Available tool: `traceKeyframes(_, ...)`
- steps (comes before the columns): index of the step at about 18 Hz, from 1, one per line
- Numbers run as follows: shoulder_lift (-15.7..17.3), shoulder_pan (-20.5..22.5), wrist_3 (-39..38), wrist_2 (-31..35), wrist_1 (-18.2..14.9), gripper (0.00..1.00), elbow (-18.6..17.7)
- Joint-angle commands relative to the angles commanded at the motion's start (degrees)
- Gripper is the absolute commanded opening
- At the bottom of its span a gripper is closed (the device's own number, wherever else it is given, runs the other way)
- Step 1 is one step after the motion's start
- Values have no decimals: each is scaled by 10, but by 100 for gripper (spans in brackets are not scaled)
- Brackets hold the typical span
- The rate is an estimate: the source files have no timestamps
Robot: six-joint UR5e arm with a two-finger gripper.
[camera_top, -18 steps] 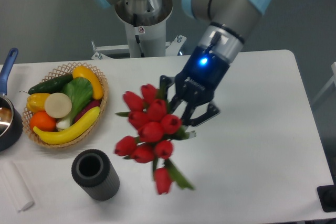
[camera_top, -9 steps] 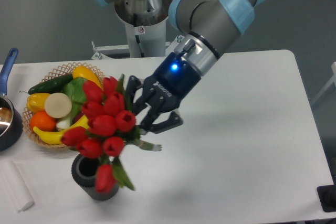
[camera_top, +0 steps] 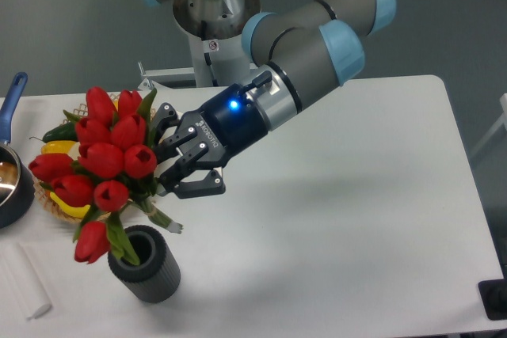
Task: Insert the flowers into the vase
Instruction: 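Position the tulip stems above the black vase opening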
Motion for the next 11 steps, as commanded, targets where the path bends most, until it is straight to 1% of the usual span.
traceKeyframes(3, -11, -6, 1, -30, 0, 33, 1)
traceKeyframes(4, -17, -7, 1, -32, -1, 33, 6)
traceKeyframes(9, -70, -25, 1, -33, -2, 33, 52)
traceKeyframes(11, -78, -27, 1, -33, -2, 33, 55)
